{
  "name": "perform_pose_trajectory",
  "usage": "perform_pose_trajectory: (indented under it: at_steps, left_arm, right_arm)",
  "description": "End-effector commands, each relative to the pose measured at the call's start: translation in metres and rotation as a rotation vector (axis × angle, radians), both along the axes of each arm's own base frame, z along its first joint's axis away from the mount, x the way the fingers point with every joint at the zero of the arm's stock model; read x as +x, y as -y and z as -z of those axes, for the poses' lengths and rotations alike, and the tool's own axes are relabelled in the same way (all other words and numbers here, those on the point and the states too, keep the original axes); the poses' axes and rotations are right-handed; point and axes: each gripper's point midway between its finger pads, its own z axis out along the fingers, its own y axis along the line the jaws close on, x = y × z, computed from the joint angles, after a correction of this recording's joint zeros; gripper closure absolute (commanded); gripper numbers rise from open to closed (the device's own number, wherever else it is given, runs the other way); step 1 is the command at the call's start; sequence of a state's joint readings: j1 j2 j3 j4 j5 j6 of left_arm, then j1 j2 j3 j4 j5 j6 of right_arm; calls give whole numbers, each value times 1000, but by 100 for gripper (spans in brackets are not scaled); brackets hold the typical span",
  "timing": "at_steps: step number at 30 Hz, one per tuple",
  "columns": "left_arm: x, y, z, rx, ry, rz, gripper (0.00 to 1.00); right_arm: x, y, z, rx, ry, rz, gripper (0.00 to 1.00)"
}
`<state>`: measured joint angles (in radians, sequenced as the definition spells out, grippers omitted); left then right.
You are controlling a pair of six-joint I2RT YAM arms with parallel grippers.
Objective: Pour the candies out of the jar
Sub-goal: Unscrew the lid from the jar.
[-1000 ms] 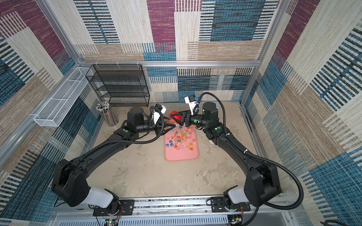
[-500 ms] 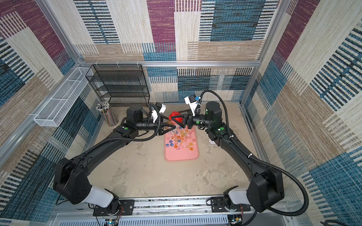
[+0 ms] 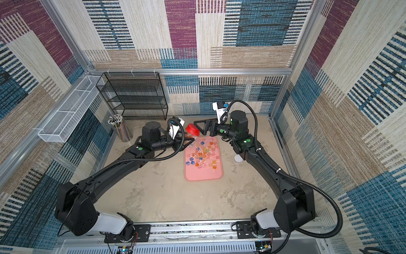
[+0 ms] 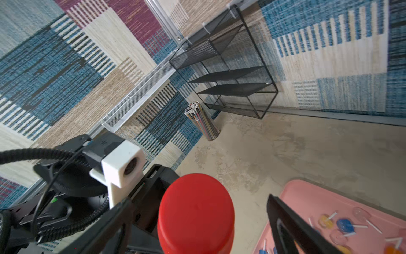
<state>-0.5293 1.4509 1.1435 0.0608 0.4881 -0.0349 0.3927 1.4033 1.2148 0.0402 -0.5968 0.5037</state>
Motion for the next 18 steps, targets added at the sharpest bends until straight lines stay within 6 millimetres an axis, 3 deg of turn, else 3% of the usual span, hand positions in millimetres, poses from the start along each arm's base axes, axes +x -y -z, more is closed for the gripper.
perform_pose_trajectory:
  at_steps: [1, 12, 18]
  left_arm:
    - [16, -11, 4, 77, 67, -122, 100]
    - [17, -3, 11, 191, 139, -189, 100]
    - [15, 0, 11, 208, 162, -199, 100]
  right_arm:
    - [6, -3, 4, -10, -22, 58, 3]
    - [15, -28, 33, -68, -95, 88, 9]
    - [15, -36, 39, -67, -113, 73, 23]
